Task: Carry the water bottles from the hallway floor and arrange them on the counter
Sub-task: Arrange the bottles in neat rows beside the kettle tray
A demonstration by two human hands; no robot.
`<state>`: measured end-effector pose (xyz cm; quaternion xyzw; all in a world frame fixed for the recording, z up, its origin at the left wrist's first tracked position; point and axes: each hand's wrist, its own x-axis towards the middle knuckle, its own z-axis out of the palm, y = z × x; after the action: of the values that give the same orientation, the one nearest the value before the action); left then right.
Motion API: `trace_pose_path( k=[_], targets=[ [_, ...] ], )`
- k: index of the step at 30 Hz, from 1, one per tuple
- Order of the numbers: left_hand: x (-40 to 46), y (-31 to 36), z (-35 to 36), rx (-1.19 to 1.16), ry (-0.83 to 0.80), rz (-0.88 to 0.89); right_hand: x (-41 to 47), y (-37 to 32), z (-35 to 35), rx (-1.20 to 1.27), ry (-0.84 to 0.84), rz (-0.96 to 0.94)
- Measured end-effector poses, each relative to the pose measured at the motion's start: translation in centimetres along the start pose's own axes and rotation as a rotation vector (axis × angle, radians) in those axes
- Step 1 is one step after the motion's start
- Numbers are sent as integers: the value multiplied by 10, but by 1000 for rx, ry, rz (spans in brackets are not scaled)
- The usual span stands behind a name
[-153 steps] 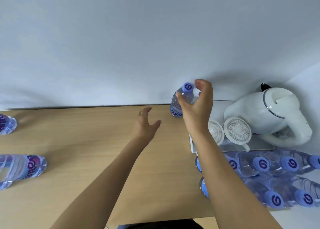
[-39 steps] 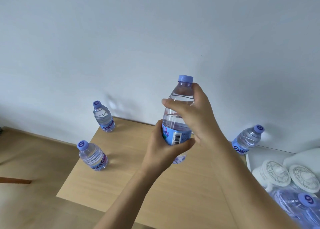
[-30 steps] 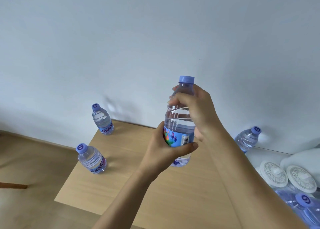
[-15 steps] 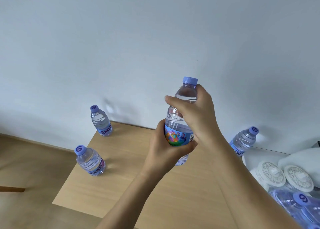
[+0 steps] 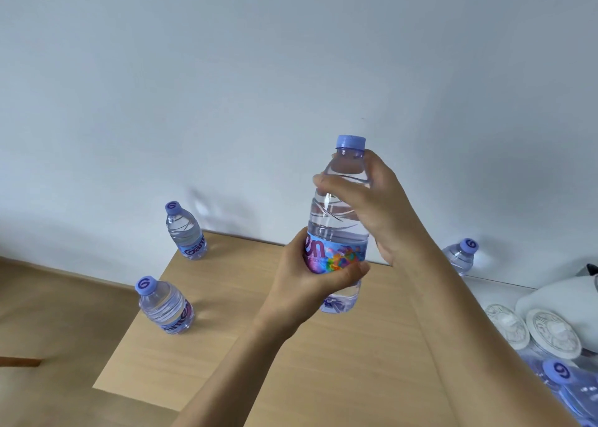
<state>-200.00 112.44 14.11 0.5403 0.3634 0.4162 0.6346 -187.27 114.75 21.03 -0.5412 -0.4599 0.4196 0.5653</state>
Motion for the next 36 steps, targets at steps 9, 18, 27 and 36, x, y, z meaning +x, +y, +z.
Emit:
trace_pose_path(
  k=[9,18,27,36],
  targets=[
    [-6,1,4,70,4,16,-6,1,8,77,114,-24],
    [-3,9,-4,34,-163,-51,2,-2,-12,311,-144,78],
    [-2,5,15,160,64,19,-9,9,0,96,208,-5],
    [3,17,6,137,-157,-74,7,1,-29,352,-83,58]
  ],
)
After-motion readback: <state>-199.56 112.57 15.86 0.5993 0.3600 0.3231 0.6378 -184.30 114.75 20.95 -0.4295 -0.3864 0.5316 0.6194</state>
